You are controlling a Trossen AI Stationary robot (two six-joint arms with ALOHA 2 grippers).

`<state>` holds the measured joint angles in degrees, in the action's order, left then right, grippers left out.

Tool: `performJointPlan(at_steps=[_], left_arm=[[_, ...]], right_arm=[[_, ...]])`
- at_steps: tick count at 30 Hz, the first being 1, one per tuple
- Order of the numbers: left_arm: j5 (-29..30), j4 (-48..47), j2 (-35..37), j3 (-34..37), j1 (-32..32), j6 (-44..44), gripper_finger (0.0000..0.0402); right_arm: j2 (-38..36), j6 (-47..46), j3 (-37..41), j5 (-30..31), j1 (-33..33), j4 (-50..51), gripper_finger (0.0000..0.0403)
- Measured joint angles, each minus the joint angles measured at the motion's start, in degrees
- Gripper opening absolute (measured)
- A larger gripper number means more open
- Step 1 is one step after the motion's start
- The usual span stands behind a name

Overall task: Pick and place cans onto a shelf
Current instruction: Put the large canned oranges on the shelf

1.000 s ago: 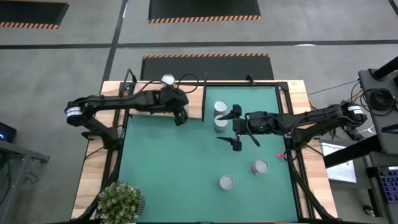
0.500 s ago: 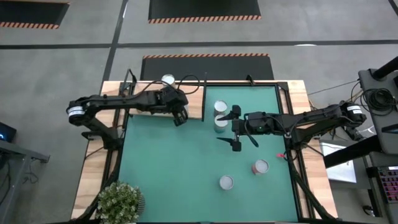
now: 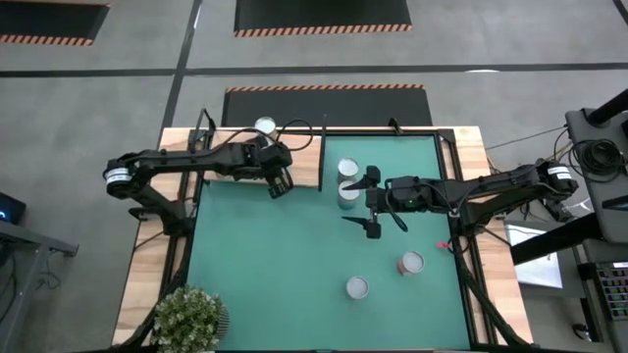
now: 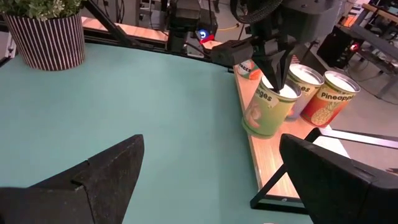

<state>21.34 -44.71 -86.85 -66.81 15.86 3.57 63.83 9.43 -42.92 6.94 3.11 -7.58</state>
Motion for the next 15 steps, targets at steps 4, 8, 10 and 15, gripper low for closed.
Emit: performJointPlan(at_steps=[4, 8, 10, 15], left_arm=[[0.1, -1.8, 0.1, 0.0, 0.0, 0.4, 0.0], [3.5, -5.5, 0.7, 0.1, 0.0, 1.6, 0.0], [4.3, -7.2, 1.0, 0.1, 0.1, 2.3, 0.0], [4.0, -8.3, 1.9, 0.2, 0.2, 3.0, 0.0]], right_arm=[[0.0, 0.0, 0.0, 0.0, 0.0, 0.0, 0.0363], [0.0, 0.0, 0.0, 0.0, 0.0, 0.0, 0.0363], [0.0, 0.0, 0.0, 0.0, 0.0, 0.1, 0.0363], [0.0, 0.0, 0.0, 0.1, 0.0, 0.1, 0.0363]])
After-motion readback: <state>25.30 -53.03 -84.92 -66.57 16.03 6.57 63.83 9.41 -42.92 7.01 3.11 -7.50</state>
